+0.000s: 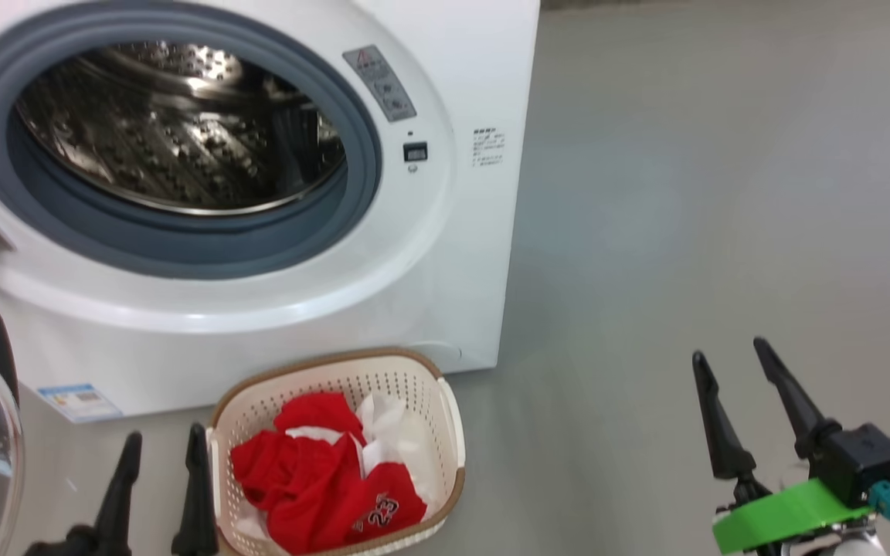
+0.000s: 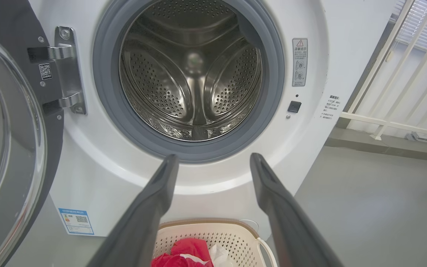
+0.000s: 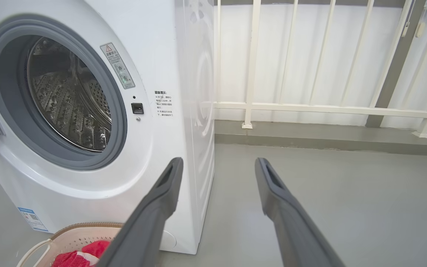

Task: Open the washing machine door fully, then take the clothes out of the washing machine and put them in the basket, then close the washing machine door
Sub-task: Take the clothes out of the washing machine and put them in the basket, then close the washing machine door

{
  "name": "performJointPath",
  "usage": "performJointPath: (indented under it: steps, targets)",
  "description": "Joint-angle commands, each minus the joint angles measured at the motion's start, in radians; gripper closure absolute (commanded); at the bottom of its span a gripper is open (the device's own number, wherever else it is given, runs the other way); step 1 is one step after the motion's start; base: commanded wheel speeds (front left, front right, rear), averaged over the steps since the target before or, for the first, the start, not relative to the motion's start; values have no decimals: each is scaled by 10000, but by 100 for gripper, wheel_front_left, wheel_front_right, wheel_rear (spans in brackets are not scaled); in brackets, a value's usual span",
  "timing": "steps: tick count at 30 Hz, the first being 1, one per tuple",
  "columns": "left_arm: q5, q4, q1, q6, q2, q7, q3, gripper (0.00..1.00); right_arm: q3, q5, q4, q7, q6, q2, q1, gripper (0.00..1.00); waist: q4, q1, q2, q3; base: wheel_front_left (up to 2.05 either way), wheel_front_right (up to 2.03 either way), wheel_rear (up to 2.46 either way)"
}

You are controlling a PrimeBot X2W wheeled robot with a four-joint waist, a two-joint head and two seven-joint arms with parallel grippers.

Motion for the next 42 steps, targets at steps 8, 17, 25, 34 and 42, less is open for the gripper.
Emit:
performJointPath:
  steps: [8, 17, 25, 34, 42]
  targets:
    - [-69, -55, 391, -58, 61, -78, 323, 0, 254, 71, -268, -63, 48, -39, 346, 0, -163, 0, -1, -928, 0, 0, 0]
    - [-51, 14, 435, -55, 88, -78, 265, 0, 284, -1, -309, -63, 48, -39, 463, 0, -117, 0, -1, -1172, 0, 0, 0]
    - [6, -81, 480, -16, 154, -78, 224, 0, 289, -16, -378, -63, 48, -39, 524, 0, -78, 0, -1, -1196, 0, 0, 0]
    - [65, -142, 404, 50, 262, -77, 160, 0, 288, 0, -395, -63, 48, -39, 513, 0, -27, 0, -1, -1103, 0, 0, 0]
    - [23, -217, 400, 172, 303, -20, 161, 0, 291, 62, -348, -63, 48, -39, 494, 0, 4, 0, -1, -1099, -39, 38, 1]
